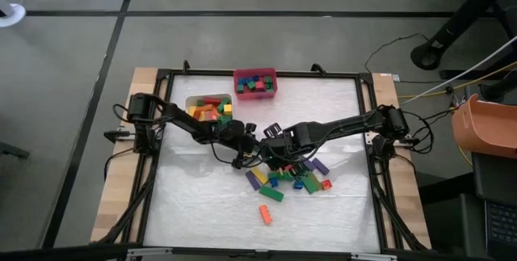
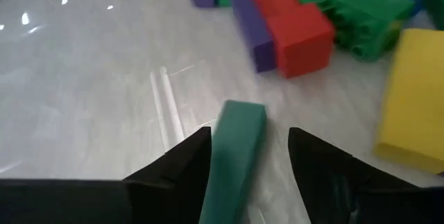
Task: Sort blocks by size
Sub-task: Put the large green wooden block into the white bin
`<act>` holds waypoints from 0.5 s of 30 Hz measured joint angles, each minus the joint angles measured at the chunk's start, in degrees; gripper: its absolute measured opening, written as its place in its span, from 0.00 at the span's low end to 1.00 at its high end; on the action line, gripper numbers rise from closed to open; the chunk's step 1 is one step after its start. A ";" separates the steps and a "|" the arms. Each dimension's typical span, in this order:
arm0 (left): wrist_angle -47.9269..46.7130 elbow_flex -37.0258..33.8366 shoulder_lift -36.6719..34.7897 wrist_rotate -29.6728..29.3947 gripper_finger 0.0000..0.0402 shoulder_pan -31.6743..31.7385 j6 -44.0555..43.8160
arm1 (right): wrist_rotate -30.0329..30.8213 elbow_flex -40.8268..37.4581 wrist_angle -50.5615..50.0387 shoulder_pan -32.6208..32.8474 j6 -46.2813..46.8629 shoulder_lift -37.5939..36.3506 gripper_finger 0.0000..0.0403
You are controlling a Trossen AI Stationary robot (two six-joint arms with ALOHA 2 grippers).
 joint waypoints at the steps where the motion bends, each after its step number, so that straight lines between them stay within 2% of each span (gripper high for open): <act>1: 0.00 0.00 0.00 -0.36 0.45 0.26 -0.03 | 0.00 0.00 0.00 0.00 0.00 0.00 0.40; 9: -2.96 0.00 0.00 -0.77 0.45 1.84 -2.65 | 0.00 0.00 0.05 0.00 0.00 0.02 0.40; 15: -5.85 0.20 -0.13 -0.67 0.45 1.64 -0.50 | -0.01 0.00 0.04 0.00 0.06 0.02 0.40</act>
